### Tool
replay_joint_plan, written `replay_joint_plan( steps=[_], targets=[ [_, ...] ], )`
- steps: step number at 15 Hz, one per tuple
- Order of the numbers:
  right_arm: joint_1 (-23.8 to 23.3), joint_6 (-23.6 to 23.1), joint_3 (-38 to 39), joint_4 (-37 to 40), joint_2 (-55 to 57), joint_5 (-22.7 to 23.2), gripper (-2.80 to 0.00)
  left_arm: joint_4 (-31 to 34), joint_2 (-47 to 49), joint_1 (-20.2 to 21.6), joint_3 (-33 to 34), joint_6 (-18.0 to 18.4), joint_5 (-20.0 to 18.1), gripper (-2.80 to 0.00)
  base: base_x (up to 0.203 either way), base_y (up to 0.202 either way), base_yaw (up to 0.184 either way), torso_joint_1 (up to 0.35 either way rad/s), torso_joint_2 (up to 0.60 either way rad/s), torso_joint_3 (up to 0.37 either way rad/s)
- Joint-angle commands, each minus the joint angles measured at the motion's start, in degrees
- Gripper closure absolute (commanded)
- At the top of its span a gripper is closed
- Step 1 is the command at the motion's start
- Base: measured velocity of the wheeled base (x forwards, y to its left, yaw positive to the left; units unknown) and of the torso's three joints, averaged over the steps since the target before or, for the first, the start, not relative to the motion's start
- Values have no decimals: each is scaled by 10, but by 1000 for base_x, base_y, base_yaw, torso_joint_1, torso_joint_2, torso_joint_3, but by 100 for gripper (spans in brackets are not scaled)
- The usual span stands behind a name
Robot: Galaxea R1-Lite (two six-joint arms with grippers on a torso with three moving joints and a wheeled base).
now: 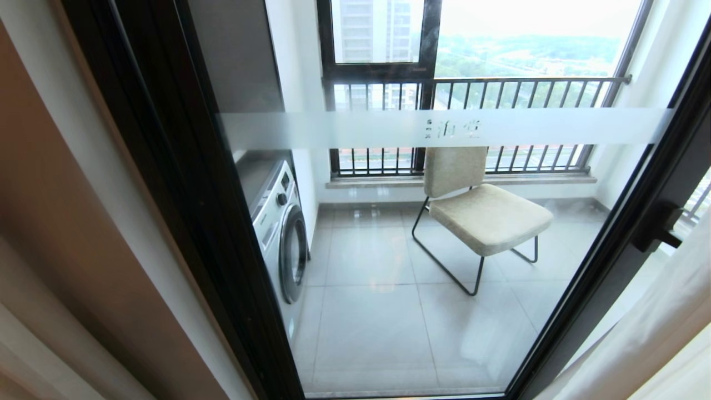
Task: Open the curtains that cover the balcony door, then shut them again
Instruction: Close the inner curtains on both sides
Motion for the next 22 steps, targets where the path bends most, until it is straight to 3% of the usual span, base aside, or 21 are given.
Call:
replay_joint_plan(
  steps=[1, 3, 8, 11, 14, 18, 22],
  targets=[
    [1, 0, 0, 0, 1, 1, 0, 0, 0, 0, 0, 1, 0, 0, 0, 0, 0, 0, 0, 0],
    [0, 0, 0, 0, 1, 1, 0, -7, 0, 1, 0, -11, 3, 0, 0, 0, 0, 0, 0, 0],
    [1, 0, 0, 0, 1, 1, 0, 5, 3, 1, -75, -26, 22, 0, 0, 0, 0, 0, 0, 0],
    [0, 0, 0, 0, 1, 1, 0, 10, 45, 1, -148, -26, 63, 0, 0, 0, 0, 0, 0, 0],
    [0, 0, 0, 0, 1, 1, 0, 10, 147, 0, -233, -25, 148, 0, 0, 0, 0, 0, 0, 0],
    [1, 0, 0, 0, 1, 1, 0, 9, 289, -1, -361, -24, 336, 0, 0, 0, 0, 0, 0, 0],
    [1, 0, 0, 0, 1, 1, 0, 8, 375, 0, -429, -25, 445, 0, 0, 0, 0, 0, 0, 0]
  ],
)
